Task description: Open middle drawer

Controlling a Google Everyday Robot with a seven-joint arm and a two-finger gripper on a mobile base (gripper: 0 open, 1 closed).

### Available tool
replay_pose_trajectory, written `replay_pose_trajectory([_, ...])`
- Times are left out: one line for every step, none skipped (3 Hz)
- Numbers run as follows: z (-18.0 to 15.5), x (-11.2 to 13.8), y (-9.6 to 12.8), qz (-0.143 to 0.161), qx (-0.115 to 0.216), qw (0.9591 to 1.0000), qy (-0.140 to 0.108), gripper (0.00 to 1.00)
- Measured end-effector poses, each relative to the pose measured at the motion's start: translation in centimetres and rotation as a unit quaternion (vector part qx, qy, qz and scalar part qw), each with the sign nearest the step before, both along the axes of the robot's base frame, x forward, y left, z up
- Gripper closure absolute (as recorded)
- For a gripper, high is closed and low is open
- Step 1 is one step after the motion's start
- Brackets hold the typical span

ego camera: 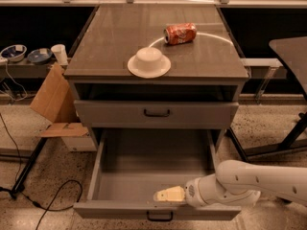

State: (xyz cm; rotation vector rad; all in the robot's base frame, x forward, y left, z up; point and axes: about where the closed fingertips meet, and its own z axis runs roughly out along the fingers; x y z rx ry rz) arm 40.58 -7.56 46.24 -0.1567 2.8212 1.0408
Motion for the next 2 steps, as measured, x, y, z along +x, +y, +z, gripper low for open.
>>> replay_pose_trajectory([0.15,-0.43,-0.38,-0.011,-0.007,0.9998,0.015,0.00])
replay_pose_trajectory([0.15,-0.43,-0.38,-0.011,-0.007,0.9998,0.015,0.00])
